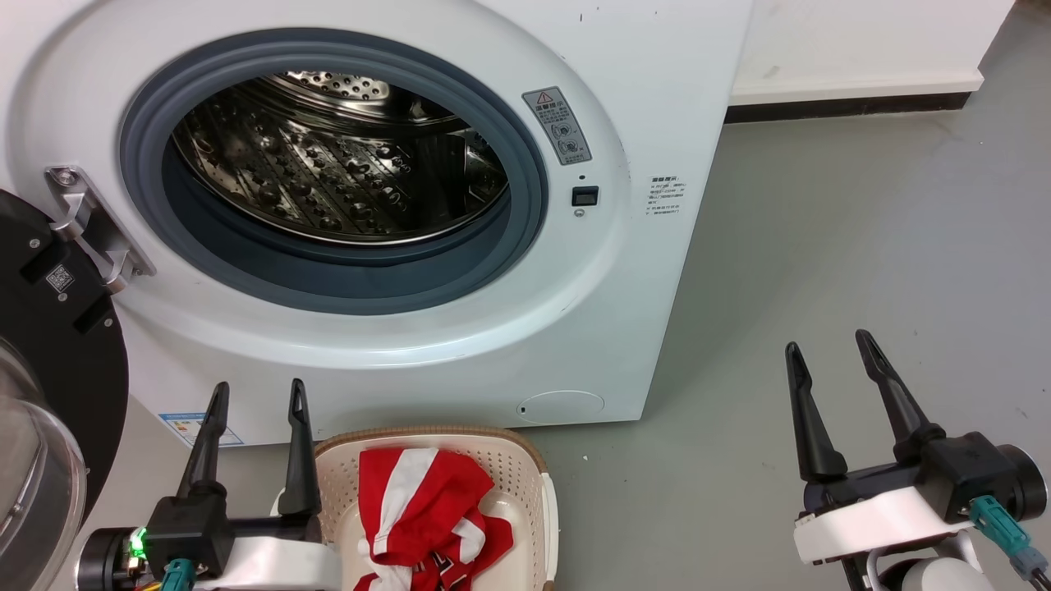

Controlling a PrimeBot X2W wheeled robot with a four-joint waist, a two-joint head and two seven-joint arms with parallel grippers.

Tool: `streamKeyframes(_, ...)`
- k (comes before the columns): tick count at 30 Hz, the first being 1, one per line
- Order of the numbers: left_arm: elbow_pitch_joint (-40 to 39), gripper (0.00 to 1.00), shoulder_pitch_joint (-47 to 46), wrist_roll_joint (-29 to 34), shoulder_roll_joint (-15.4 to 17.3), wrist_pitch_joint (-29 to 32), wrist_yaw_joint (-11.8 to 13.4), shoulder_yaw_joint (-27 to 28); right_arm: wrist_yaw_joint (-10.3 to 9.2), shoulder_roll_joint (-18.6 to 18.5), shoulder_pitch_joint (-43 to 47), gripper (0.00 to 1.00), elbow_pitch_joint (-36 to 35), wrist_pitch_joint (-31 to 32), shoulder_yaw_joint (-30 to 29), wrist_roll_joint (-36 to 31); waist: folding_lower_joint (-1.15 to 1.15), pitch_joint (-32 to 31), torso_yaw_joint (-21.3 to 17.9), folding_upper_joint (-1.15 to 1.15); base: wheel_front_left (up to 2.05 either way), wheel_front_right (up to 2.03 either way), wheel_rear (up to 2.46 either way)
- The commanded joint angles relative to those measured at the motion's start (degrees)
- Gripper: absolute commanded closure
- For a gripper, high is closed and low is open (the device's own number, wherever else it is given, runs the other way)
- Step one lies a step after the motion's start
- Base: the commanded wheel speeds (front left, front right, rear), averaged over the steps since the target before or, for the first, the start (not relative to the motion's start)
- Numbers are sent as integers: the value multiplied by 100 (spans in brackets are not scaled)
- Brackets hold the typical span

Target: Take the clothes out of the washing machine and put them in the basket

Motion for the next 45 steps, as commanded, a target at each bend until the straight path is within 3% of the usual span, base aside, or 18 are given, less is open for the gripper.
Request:
streamKeyframes(1,-22,0,8,27,-2,-15,19,35,-6,10,-27,0,-5,-11,-10,51,1,4,-5,0,0,0,0)
streamKeyframes(29,-78,0,-16,-20,-21,-15,139,55,-6,10,-132,0,-40,-11,0,10,1,90,-26,0,0,0,0)
streamKeyframes(30,-71,100,-25,-19,-9,0,129,63,0,0,-61,100,-19,0,0,3,1,90,-26,0,0,0,0)
streamKeyframes(34,82,100,2,-140,-15,20,114,50,0,1,63,100,75,9,29,124,1,88,-23,0,0,0,0)
streamKeyframes(45,371,100,-179,-1761,32,357,-19,51,-1,-112,-44,100,279,285,-9,1824,1,37,18,0,0,0,0)
